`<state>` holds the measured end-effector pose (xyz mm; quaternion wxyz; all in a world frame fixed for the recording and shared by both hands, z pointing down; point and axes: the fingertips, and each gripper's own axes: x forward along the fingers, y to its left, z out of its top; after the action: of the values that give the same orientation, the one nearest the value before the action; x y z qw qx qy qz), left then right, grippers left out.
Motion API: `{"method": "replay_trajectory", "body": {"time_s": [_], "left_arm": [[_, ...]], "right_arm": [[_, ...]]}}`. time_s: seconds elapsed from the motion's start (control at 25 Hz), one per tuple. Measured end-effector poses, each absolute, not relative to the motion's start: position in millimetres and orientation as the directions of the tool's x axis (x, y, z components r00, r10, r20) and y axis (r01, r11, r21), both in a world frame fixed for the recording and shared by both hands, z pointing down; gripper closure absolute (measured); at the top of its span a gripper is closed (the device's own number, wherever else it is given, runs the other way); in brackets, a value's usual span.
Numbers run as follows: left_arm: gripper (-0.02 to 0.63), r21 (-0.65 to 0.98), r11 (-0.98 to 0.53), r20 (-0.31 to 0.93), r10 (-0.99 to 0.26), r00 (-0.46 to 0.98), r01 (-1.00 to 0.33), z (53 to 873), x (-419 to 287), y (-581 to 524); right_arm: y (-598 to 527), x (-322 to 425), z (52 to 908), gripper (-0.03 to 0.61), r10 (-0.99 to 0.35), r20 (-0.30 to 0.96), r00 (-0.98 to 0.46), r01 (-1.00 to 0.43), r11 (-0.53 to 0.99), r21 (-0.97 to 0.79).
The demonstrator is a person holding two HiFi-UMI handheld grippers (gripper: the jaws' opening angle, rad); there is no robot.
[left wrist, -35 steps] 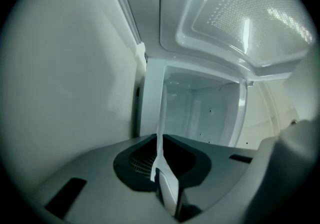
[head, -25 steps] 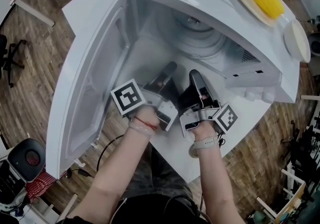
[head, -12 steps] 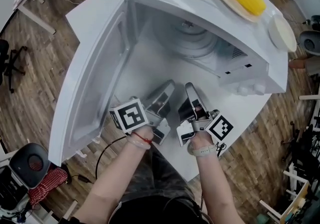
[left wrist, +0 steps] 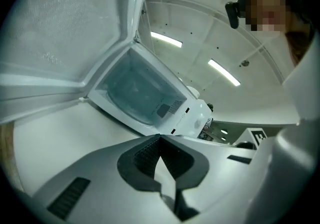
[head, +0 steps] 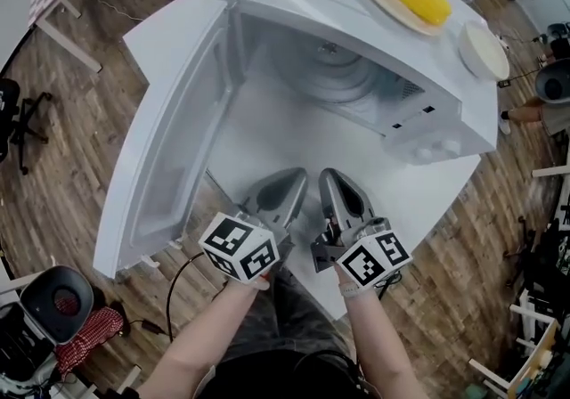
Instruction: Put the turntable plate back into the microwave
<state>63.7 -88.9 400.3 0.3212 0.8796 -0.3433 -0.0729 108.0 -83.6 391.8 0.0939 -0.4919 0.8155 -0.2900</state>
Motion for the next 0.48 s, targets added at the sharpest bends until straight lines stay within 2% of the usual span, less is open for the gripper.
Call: {"method": "replay_trajectory", "body": {"time_s": [0.48], "left_arm": [[0.601, 0.448, -0.636, 0.062, -0.680, 0.731, -0.629, 352, 59, -57]], "right_arm": [[-44, 97, 342, 0.557, -0.869, 0.092, -0.486, -0.820, 0.417, -0.391]]}}
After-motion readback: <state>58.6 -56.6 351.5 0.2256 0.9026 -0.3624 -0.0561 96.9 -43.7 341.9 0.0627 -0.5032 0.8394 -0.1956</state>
